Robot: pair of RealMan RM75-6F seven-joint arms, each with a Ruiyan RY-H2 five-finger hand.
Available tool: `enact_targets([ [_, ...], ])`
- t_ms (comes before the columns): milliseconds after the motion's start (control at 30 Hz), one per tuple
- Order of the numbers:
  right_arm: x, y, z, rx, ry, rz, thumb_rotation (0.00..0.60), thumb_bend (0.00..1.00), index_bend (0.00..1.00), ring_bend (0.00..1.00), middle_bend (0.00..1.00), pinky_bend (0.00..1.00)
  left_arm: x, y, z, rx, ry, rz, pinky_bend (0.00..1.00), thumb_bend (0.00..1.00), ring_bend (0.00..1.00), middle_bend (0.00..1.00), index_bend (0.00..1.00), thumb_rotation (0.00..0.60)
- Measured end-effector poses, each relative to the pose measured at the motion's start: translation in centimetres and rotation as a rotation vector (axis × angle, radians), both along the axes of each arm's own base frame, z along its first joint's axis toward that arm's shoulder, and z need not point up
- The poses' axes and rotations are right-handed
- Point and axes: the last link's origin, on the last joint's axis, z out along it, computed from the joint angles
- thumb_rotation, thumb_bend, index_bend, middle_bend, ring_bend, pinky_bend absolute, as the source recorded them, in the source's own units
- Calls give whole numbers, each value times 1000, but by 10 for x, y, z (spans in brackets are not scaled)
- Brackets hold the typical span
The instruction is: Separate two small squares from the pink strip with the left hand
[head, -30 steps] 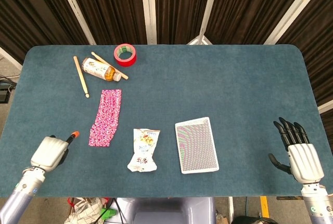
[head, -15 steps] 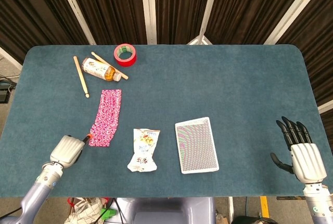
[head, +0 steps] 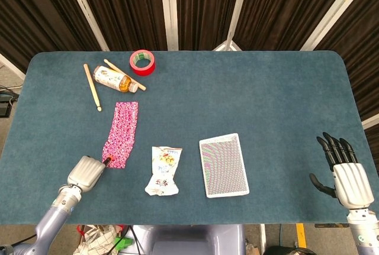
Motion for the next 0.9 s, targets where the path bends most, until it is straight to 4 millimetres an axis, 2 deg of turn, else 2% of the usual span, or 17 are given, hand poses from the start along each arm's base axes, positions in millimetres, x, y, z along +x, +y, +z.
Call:
enact_targets([
  [300,0,0,2,-3,-7,0,600,311,0,87,39,67,3,-13,-1,-27,15,-14,498,797,704,857,192,600],
  [600,0,1,2,0,-17,2,600,311,0,87,39,67,1,-37,5,-46,73,6,507,799,705,860,193,600],
  [900,-1,1,2,-1,-18,1,600,311,0,87,39,67,9,-57,11,-67,94,11,507,799,705,860,193,600],
])
